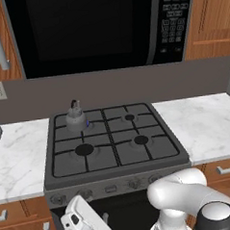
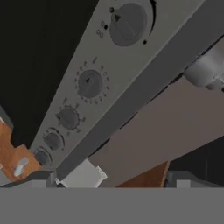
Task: The kettle is done boiling. Turn off the stove, then wait for 300 timesteps before moving the kettle to the dining table.
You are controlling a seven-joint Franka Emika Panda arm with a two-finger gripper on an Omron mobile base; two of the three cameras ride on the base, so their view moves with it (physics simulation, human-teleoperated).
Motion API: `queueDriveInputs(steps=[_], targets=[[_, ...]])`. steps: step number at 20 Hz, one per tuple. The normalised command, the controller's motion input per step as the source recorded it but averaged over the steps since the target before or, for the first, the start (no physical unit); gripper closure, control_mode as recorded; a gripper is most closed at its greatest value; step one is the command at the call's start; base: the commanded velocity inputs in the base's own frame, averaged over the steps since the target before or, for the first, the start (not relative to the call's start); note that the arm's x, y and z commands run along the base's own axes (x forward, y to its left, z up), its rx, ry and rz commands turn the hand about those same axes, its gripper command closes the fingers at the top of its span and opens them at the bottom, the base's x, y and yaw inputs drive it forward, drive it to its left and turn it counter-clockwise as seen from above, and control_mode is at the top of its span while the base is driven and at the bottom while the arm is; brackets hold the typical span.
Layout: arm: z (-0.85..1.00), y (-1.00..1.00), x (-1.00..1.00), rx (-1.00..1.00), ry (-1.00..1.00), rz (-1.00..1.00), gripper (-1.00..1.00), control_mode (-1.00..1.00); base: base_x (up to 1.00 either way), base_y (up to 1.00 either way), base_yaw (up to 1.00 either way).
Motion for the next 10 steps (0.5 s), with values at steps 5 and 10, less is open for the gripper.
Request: queueDriveInputs(steps=[5, 10], targets=[[0.0, 0.0, 0.07, -0.09, 0.0, 0.1, -1.0, -1.0, 0.0, 0.0, 0.0], [0.0, 0.0, 0.04, -0.08, 0.0, 0.1, -1.0, -1.0, 0.0, 0.0, 0.0]])
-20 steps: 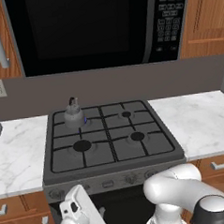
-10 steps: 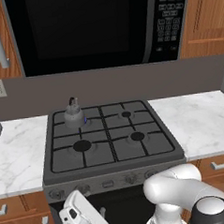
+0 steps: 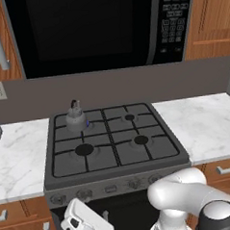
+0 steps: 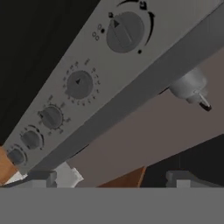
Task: The kettle is done boiling. Turn off the stove, then wait for 300 timesteps before moving the kettle to the dining table.
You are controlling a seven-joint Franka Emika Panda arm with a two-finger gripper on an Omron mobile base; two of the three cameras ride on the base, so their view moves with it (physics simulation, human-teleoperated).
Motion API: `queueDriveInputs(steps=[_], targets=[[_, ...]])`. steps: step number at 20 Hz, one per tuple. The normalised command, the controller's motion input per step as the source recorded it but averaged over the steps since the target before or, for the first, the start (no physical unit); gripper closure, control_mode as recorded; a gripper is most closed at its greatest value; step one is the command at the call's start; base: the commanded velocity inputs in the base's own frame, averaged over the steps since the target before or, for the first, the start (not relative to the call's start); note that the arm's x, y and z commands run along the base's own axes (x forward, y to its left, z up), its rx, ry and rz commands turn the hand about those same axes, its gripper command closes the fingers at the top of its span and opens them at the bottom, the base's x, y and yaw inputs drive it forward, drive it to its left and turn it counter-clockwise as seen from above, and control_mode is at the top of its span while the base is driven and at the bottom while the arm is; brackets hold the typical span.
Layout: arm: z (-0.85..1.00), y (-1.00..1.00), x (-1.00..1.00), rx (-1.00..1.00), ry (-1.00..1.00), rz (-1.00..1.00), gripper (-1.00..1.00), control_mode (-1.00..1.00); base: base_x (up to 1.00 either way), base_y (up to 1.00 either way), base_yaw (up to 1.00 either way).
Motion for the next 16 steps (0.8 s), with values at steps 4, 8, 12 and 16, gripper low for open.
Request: queueDriveInputs(steps=[4, 8, 12, 16], targets=[[0.0, -0.01, 0.06, -0.04, 0.01, 0.11, -1.0, -1.0, 0.0, 0.0, 0.0], [0.0, -0.04, 0.11, 0.0, 0.05, 0.12, -1.0, -1.0, 0.0, 0.0, 0.0], [0.0, -0.02, 0.19, 0.0, 0.09, 0.11, -1.0, -1.0, 0.0, 0.0, 0.0], [-0.01, 0.0, 0.34, 0.0, 0.2, 0.03, -1.0, -1.0, 0.0, 0.0, 0.0]])
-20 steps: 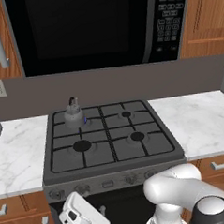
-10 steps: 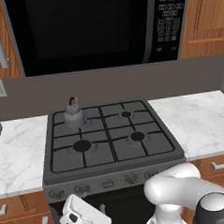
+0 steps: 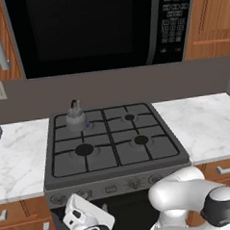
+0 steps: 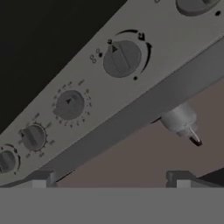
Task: The kettle is done boiling. Turn off the stove, then wait for 300 timesteps before moving the kettle to the dining table.
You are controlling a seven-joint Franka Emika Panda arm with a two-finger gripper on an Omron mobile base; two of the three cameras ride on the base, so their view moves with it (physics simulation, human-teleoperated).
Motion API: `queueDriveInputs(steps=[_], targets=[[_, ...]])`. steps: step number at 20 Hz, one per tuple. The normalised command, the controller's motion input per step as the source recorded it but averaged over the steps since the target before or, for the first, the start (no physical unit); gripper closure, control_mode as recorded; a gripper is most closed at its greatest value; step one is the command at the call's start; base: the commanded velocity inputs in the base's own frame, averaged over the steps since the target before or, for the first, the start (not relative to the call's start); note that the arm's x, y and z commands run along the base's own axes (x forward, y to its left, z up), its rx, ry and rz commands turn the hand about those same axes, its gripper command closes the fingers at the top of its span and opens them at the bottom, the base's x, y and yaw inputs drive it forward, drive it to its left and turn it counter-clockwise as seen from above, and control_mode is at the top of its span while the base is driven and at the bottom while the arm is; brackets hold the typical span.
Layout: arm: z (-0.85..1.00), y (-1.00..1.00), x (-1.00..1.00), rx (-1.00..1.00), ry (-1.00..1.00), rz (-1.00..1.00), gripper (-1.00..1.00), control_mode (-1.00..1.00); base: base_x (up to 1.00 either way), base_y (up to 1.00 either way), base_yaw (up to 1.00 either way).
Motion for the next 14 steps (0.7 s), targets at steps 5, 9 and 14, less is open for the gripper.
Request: queueDriveInputs(steps=[5, 9, 14], targets=[[-0.02, -0.03, 0.17, 0.0, 0.12, 0.01, -1.0, -1.0, 0.0, 0.0, 0.0], [-0.18, 0.0, 0.08, -0.08, 0.1, 0.01, -1.0, -1.0, 0.0, 0.0, 0.0], [-0.29, 0.0, 0.0, -0.18, 0.03, 0.01, -1.0, -1.0, 0.0, 0.0, 0.0]])
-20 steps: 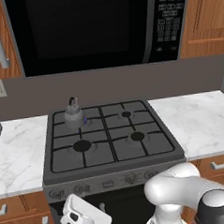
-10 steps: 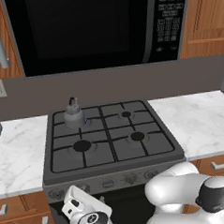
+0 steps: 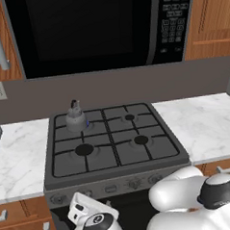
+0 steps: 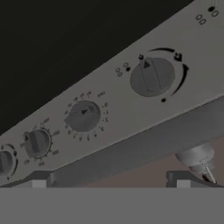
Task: The kettle is done boiling. Turn off the stove, then wait for 300 timesteps before moving the kettle to the dining table.
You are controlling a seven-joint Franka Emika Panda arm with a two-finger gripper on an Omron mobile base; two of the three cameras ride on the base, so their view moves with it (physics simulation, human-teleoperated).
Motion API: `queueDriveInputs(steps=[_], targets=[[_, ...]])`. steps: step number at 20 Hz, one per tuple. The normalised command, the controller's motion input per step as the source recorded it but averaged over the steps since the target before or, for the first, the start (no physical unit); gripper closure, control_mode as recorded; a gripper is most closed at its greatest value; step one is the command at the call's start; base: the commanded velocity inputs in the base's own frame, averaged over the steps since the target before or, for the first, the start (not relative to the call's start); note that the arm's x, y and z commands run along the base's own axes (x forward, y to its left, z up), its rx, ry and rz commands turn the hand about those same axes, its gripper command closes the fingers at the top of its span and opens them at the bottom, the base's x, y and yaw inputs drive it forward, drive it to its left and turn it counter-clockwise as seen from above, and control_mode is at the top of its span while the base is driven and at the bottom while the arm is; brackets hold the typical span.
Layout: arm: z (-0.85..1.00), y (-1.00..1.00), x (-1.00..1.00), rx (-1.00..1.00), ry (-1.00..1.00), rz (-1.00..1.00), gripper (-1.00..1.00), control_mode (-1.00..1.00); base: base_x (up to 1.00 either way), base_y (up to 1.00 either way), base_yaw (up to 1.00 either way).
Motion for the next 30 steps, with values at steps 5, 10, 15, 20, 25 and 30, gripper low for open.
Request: queueDriveInputs(steps=[5, 10, 15, 20, 25, 30], targets=[[-0.06, 0.0, 0.0, -0.17, 0.0, 0.02, -1.0, -1.0, 0.0, 0.0, 0.0], [0.0, 0.12, 0.01, -0.18, 0.0, 0.07, -1.0, -1.0, 0.0, 0.0, 0.0], [0.0, 0.16, 0.02, -0.15, 0.0, 0.12, -1.0, -1.0, 0.0, 0.0, 0.0], [0.0, 0.01, 0.0, -0.12, 0.0, 0.14, -1.0, -1.0, 0.0, 0.0, 0.0], [0.0, 0.0, 0.03, -0.08, 0.0, 0.14, -1.0, -1.0, 0.0, 0.0, 0.0], [0.0, -0.02, 0.02, -0.04, 0.0, 0.13, -1.0, -1.0, 0.0, 0.0, 0.0]])
